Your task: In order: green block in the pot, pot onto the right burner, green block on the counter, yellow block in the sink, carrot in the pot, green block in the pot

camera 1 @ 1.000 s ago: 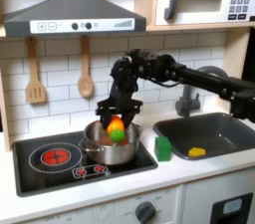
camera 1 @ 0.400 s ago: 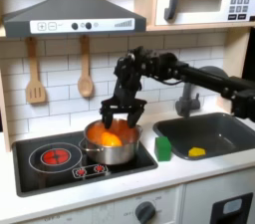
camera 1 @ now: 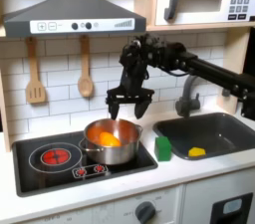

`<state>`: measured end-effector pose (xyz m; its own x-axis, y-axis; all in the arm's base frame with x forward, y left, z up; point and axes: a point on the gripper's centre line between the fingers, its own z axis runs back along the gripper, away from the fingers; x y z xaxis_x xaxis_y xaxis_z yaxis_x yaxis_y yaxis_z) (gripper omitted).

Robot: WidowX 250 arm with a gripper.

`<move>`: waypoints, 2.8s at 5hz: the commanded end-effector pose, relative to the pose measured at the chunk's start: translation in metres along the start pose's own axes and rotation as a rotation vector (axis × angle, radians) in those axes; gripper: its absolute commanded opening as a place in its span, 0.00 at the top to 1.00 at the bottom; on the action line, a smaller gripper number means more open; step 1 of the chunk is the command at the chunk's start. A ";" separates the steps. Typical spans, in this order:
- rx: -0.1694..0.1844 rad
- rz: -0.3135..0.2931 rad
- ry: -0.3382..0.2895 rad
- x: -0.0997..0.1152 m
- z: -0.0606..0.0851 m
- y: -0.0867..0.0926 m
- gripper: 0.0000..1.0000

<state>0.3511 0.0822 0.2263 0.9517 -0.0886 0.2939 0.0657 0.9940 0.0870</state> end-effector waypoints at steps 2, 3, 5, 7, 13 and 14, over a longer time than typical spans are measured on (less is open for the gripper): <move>-0.100 -0.135 -0.005 -0.027 0.024 -0.052 0.00; -0.119 -0.148 0.014 -0.034 0.019 -0.061 0.00; -0.139 -0.160 0.052 -0.044 -0.001 -0.071 0.00; -0.146 -0.185 0.073 -0.044 -0.018 -0.085 0.00; -0.127 -0.170 0.236 -0.067 -0.069 -0.089 0.00; -0.136 -0.149 0.219 -0.067 -0.067 -0.090 1.00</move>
<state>0.3027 0.0031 0.1315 0.9692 -0.2390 0.0598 0.2399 0.9707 -0.0092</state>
